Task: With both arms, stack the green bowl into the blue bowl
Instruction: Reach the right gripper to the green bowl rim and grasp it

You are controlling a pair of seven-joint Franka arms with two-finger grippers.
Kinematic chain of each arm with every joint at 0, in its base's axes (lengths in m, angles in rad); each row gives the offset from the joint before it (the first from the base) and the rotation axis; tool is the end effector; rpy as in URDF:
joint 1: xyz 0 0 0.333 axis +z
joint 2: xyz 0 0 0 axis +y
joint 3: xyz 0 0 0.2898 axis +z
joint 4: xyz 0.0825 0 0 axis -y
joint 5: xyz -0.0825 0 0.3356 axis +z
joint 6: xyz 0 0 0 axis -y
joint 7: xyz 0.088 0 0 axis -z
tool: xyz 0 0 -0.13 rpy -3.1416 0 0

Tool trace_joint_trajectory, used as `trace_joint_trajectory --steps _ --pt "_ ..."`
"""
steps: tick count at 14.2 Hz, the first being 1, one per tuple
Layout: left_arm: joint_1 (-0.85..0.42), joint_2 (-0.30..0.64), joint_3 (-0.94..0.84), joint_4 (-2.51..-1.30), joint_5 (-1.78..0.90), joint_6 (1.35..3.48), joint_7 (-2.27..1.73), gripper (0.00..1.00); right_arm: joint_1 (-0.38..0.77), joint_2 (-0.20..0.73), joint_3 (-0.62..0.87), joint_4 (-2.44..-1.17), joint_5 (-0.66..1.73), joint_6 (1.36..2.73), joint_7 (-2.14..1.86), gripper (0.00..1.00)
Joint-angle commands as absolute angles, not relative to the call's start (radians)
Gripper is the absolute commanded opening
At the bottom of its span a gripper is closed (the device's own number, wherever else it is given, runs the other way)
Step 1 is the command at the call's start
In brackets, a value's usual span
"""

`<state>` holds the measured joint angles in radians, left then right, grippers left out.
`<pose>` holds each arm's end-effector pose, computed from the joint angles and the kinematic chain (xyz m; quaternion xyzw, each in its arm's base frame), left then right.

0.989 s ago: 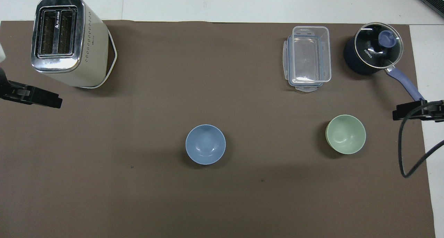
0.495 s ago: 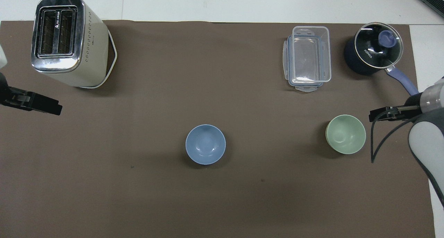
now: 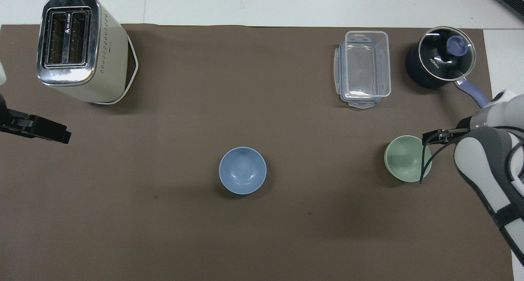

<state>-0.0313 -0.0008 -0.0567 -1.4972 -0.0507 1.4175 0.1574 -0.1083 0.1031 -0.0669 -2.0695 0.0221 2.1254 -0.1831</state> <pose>0.4858 -0.0501 0.5937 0.9910 -0.1251 -0.0385 0.0265 0.5094 -0.0884 0.3569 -0.9997 0.0020 0.0221 0.0099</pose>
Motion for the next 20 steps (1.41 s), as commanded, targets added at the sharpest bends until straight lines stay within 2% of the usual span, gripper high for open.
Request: trace_joint_trajectory --steps 1,6,7,8,9,10,16,20 --pt "-0.025 -0.018 -0.061 -1.511 -0.028 1.414 0.164 1.0 -0.117 0.121 -0.061 -2.114 0.067 2.197 -0.218 1.0" --pt "-0.02 -0.02 -0.061 -1.514 -0.025 1.417 0.163 1.0 -0.126 0.14 -0.06 -2.158 0.069 2.249 -0.271 0.99" --pt "-0.02 -0.02 -0.061 -1.514 -0.025 1.422 0.163 1.0 -0.127 0.146 -0.061 -2.161 0.069 2.258 -0.273 0.85" --pt "-0.02 -0.02 -0.061 -1.514 -0.025 1.424 0.163 1.0 -0.127 0.152 -0.06 -2.166 0.069 2.267 -0.273 0.65" --pt "-0.021 -0.02 -0.061 -1.514 -0.025 1.424 0.163 1.0 -0.127 0.152 -0.061 -2.166 0.069 2.267 -0.272 0.26" --pt "-0.021 -0.02 -0.061 -1.514 -0.025 1.424 0.163 1.0 -0.129 0.153 -0.06 -2.161 0.069 2.266 -0.272 0.0" --pt "-0.02 -0.02 -0.063 -1.513 -0.026 1.42 0.164 1.0 -0.124 0.16 -0.06 -2.105 0.072 2.24 -0.276 0.0" --pt "-0.032 -0.02 -0.063 -1.514 -0.028 1.417 0.161 1.0 -0.129 0.1 -0.058 -1.981 0.072 2.014 -0.368 0.0"
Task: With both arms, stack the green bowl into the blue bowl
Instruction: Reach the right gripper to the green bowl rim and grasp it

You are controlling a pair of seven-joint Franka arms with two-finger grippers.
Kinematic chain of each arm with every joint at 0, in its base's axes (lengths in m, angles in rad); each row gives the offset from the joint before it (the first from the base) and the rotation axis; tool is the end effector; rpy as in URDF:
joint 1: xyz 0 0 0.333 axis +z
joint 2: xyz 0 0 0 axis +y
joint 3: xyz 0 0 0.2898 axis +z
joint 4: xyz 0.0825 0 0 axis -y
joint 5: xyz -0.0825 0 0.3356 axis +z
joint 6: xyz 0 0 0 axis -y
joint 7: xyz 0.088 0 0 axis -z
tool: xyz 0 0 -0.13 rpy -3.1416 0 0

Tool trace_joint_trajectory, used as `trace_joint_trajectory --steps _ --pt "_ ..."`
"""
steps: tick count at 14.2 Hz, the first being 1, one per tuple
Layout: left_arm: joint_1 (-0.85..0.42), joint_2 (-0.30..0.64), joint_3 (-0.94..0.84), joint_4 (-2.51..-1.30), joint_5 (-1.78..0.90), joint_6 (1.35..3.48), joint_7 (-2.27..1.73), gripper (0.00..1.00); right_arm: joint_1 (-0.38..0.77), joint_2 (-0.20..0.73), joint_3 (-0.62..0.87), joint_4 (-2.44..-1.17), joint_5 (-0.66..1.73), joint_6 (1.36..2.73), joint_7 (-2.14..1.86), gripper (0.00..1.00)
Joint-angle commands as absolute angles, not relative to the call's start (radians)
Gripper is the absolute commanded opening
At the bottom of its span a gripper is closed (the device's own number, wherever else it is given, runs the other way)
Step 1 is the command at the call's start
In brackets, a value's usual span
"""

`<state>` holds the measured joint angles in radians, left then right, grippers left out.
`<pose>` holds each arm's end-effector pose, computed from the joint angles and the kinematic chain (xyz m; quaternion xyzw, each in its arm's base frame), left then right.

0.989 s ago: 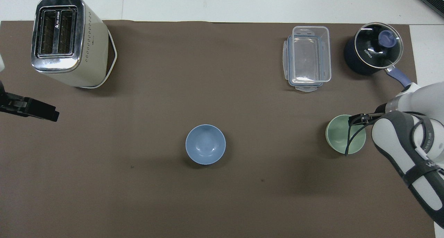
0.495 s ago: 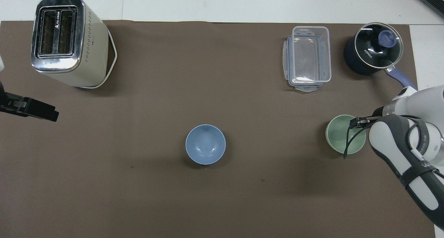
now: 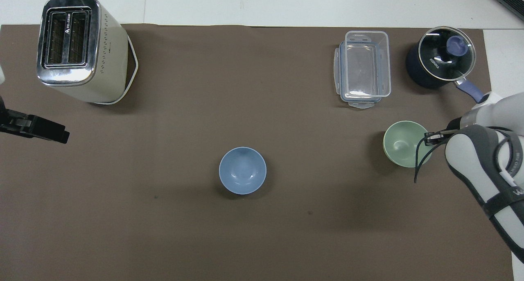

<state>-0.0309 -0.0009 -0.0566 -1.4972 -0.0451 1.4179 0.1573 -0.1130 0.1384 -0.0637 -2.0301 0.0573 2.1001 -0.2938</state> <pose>0.4859 -0.0491 0.5938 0.9912 -0.1245 -0.0384 0.0237 0.5171 -0.0879 0.3525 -0.9983 -0.0433 0.0284 0.0272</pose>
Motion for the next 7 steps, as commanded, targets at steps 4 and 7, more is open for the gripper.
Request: trace_joint_trajectory --steps 4,7 --pt "-0.015 -0.02 -0.058 -1.514 -0.026 1.419 0.163 1.0 -0.117 0.038 -0.052 -1.951 0.158 1.919 -0.472 0.0" --pt "-0.012 -0.021 -0.06 -1.514 -0.026 1.417 0.163 1.0 -0.078 0.032 -0.023 -1.914 0.161 1.882 -0.471 0.0"
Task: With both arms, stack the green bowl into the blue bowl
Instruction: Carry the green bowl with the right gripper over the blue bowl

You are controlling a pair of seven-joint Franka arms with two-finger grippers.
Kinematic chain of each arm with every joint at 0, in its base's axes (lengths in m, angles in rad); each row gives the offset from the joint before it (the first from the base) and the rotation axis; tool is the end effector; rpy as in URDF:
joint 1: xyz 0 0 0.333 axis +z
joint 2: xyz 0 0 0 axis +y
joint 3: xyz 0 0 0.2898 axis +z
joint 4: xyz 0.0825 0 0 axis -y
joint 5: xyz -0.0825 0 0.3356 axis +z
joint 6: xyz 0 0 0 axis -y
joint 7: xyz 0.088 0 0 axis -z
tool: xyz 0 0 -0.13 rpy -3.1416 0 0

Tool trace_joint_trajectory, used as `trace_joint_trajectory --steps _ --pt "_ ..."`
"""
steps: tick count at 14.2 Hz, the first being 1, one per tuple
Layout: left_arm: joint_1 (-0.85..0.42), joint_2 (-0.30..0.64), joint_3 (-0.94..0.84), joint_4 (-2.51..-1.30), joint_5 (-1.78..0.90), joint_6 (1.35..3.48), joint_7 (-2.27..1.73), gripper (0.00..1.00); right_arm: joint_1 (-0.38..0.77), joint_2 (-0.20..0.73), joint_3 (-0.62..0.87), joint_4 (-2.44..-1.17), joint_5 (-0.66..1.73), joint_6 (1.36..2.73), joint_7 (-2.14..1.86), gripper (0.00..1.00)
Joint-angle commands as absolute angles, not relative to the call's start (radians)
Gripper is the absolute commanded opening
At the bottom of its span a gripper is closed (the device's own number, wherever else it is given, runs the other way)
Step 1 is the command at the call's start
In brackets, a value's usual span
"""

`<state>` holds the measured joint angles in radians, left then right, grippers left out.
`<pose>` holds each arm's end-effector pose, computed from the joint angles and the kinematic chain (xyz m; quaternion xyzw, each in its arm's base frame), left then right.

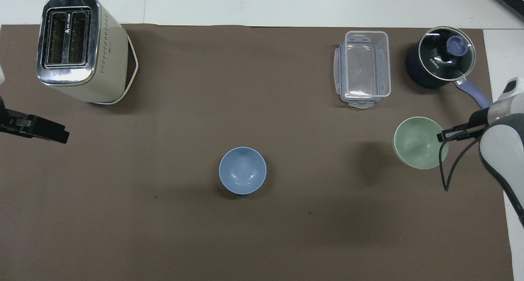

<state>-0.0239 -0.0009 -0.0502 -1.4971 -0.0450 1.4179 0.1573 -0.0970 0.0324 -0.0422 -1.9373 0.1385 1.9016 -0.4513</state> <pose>0.4865 -0.0425 0.5938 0.9920 -0.1179 -0.0382 0.0239 0.5093 -0.0581 0.4308 -0.9888 -0.1306 0.0139 0.0711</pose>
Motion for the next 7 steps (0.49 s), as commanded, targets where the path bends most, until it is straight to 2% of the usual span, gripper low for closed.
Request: trace_joint_trajectory --steps 1,7 --pt "-0.011 -0.02 -0.058 -1.513 -0.026 1.417 0.163 1.0 -0.057 0.034 -0.008 -1.904 0.161 1.882 -0.459 0.0" --pt "-0.011 -0.02 -0.06 -1.514 -0.026 1.419 0.163 1.0 0.139 0.037 0.003 -1.902 0.144 1.956 -0.207 0.0"
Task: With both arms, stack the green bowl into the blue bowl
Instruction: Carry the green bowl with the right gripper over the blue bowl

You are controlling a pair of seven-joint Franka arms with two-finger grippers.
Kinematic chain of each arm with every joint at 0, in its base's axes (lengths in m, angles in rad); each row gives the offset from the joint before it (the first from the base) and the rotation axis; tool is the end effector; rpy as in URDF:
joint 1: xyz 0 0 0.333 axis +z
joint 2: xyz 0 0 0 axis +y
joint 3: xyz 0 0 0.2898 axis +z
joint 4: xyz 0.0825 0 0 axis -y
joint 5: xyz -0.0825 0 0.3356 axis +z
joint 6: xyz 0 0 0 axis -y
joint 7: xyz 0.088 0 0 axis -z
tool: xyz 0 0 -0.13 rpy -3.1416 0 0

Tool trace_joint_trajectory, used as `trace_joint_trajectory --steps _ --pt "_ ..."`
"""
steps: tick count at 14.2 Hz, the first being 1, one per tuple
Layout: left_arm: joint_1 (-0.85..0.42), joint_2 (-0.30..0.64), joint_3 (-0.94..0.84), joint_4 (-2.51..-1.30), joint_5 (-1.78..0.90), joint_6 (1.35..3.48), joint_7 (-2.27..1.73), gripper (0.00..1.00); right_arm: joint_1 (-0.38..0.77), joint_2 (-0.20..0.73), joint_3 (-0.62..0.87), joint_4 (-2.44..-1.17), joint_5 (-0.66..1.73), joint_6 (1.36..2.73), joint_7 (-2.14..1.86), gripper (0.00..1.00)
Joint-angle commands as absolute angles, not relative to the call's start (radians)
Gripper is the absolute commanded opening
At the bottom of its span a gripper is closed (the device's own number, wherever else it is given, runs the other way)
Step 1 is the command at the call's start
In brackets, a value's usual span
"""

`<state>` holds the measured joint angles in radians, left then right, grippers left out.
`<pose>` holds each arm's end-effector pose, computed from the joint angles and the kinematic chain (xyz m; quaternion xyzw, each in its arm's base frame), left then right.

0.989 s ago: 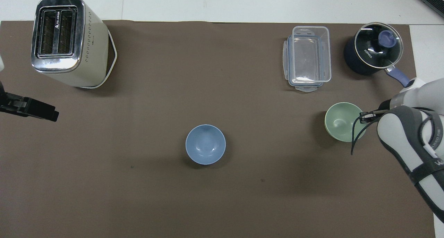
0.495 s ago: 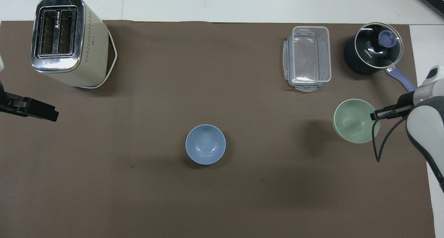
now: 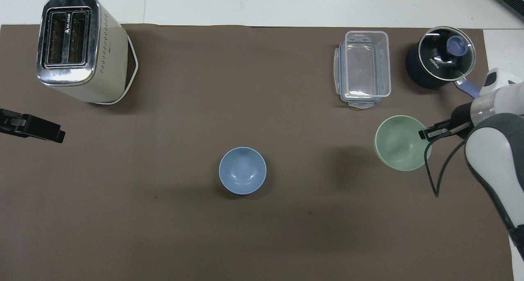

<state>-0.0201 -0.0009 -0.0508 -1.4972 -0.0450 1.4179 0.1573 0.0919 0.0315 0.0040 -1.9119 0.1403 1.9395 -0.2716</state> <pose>0.4866 -0.0410 0.5938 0.9922 -0.1163 -0.0382 0.0240 0.5184 0.0624 0.4452 -0.9854 -0.1573 -0.0038 0.0653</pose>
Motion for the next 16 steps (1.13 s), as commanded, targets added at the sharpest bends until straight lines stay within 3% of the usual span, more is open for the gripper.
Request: trace_joint_trajectory --steps 1,11,16 --pt "-0.009 -0.02 -0.058 -1.514 -0.026 1.417 0.163 1.0 0.176 0.04 0.005 -1.901 0.144 1.957 -0.166 0.0" --pt "-0.009 -0.02 -0.058 -1.513 -0.026 1.417 0.163 1.0 0.524 0.144 0.006 -1.902 0.161 2.146 0.339 0.0" --pt "-0.009 -0.02 -0.058 -1.514 -0.026 1.419 0.163 1.0 0.588 0.176 0.008 -1.934 0.161 2.21 0.41 0.0"
